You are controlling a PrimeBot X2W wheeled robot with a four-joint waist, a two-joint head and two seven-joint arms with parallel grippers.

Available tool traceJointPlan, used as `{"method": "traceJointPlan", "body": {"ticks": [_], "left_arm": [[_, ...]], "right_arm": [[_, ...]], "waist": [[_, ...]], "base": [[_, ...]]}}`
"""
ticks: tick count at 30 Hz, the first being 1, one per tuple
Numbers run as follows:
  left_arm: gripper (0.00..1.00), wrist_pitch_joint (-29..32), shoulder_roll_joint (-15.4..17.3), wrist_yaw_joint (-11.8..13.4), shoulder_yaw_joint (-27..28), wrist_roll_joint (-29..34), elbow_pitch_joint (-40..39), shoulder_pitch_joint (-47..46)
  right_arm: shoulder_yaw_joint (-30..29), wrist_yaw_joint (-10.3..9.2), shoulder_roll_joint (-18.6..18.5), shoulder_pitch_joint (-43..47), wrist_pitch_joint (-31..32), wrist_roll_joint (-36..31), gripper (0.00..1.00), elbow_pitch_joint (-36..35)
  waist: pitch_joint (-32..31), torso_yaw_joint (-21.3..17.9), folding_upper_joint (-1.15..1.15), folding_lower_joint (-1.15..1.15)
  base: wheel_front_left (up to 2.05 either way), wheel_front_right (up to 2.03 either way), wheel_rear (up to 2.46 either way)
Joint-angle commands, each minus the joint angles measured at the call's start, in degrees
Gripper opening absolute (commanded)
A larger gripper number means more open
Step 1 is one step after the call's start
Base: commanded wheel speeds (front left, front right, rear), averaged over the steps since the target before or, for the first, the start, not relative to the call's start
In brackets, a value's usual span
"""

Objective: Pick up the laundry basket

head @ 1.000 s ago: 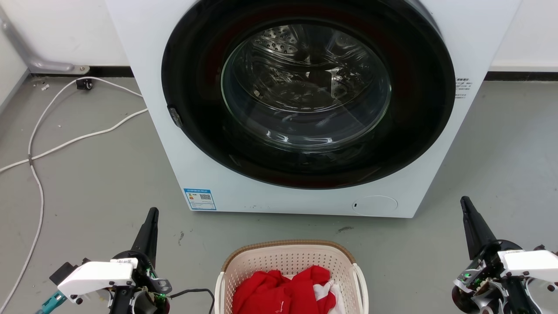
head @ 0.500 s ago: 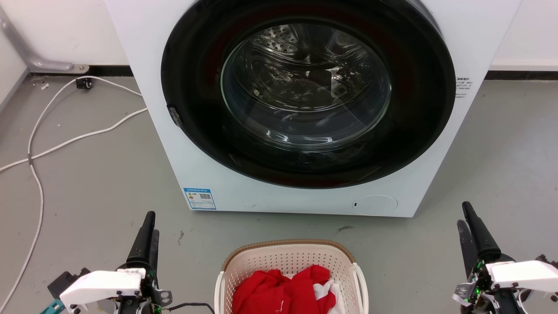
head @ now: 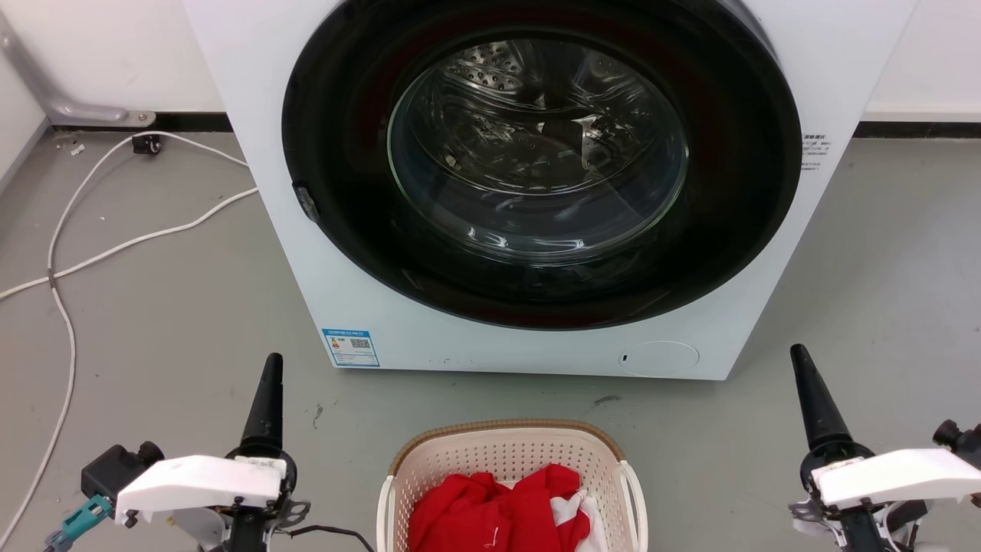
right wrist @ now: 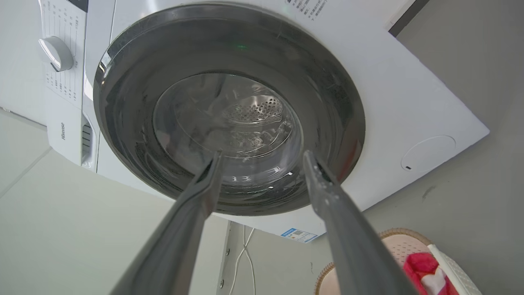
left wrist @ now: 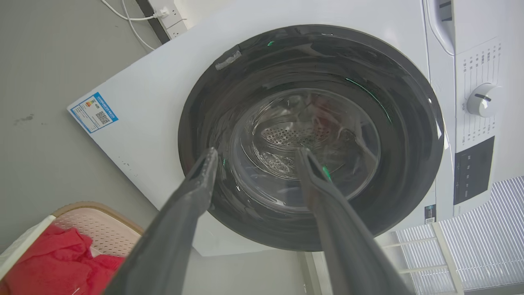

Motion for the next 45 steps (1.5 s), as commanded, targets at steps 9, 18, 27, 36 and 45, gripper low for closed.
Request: {"method": "traceJointPlan", "body": {"ticks": [9, 18, 27, 36, 45], "left_arm": [[1.00, -2.4, 0.2, 1.6, -1.9, 10.8, -3.0, 0.4], [1.00, -4.2, 0.2, 3.2, -3.1, 19.2, -4.3, 1.0], [1.00, -5.9, 0.2, 4.3, -3.9, 26.8, -5.1, 1.6], [1.00, -7.6, 0.3, 5.3, -4.9, 34.3, -5.8, 2.0], [1.00, -9.0, 0.3, 6.4, -5.8, 40.5, -6.3, 2.4]], "right_arm": [[1.3, 0.02, -0.1, 0.5, -2.4, -10.7, 1.00, -3.3], [1.9, 0.02, -0.1, 1.5, -4.2, -19.5, 1.00, -4.6], [2.4, 0.02, -0.1, 2.3, -5.9, -27.1, 1.00, -5.6], [2.8, 0.02, -0.1, 3.0, -7.6, -35.0, 1.00, -7.0], [3.2, 0.02, -0.1, 3.9, -9.0, -41.6, 1.00, -7.8]], "waist": [[0.1, 0.0, 0.00, 0.00], [0.1, 0.1, 0.00, 0.00], [0.2, 0.1, 0.00, 0.00], [0.3, 0.0, 0.00, 0.00], [0.5, 0.0, 0.00, 0.00]], "base": [[0.00, 0.00, 0.00], [0.00, 0.00, 0.00], [0.00, 0.00, 0.00], [0.00, 0.00, 0.00], [0.00, 0.00, 0.00]]}}
